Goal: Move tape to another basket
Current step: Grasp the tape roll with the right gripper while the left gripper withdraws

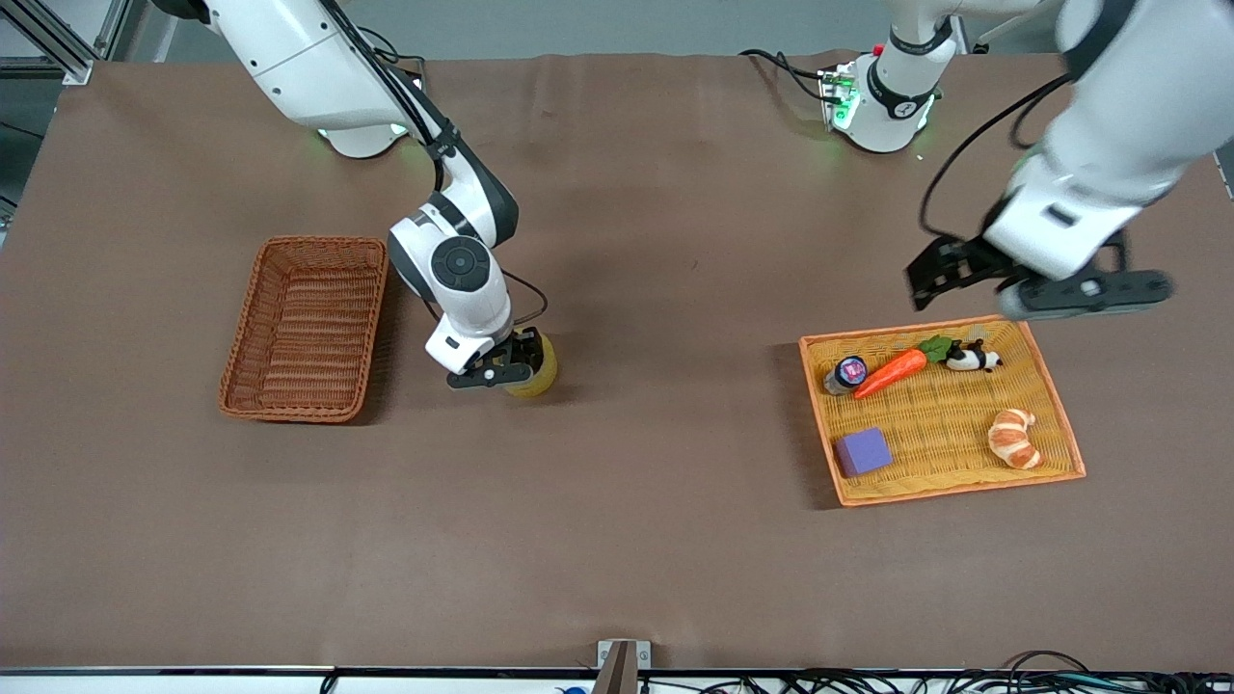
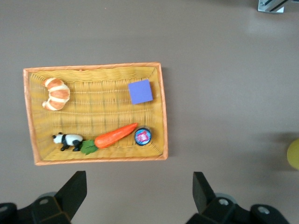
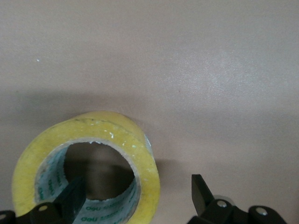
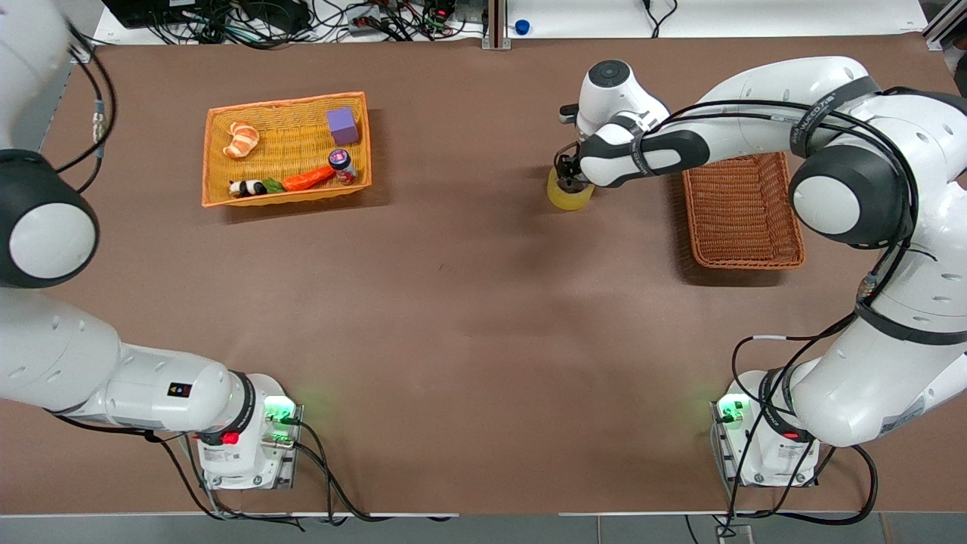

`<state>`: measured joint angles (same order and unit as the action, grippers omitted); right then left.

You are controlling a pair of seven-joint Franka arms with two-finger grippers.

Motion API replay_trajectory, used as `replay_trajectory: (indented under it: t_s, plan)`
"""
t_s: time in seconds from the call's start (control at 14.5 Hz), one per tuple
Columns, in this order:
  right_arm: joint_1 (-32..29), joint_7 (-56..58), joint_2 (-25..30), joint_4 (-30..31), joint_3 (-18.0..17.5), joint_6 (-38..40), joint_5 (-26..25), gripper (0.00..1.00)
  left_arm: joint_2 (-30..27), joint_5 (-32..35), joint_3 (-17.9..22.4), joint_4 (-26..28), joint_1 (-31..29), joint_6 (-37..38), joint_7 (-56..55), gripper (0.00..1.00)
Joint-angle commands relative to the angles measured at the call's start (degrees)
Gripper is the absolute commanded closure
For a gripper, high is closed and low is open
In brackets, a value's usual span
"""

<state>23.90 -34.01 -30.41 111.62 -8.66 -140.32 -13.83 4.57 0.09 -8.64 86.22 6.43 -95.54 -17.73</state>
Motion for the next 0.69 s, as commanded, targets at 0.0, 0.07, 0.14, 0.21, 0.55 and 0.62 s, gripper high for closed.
replay_trajectory:
  t_s: [0.0, 0.07, 0.14, 0.21, 0.55, 0.62]
  plan:
    - [0.0, -0.7, -0.6, 0.2, 0.0, -1.3, -2.0, 0.05, -1.5, -1.4, -0.1, 0.4, -3.0, 2.6, 4.4, 0.00]
    - [0.0, -0.7, -1.2, 0.2, 0.0, -2.3, -2.6, 0.15, -2.2, -1.4, -0.1, 0.9, -3.6, 3.3, 5.2, 0.00]
    - [0.0, -0.7, -1.4, 0.2, 0.0, -2.9, -2.8, 0.33, -2.7, -1.3, -0.1, 1.1, -4.6, 4.1, 6.3, 0.00]
    - [-0.1, -1.3, -1.7, 0.2, 0.0, -3.1, -2.9, 0.50, -3.2, -1.3, -0.1, 1.1, -5.2, 5.1, 8.0, 0.00]
    - [-1.0, -5.1, -2.5, -0.4, 0.0, -3.8, -3.0, 1.00, -1.8, -0.3, -0.8, 0.9, -6.6, 4.1, 10.2, 0.00]
    - [-1.7, -4.8, -2.5, -0.6, -0.1, -3.8, -3.0, 1.00, -1.8, -0.3, -0.8, 1.1, -6.6, 4.1, 10.2, 0.00]
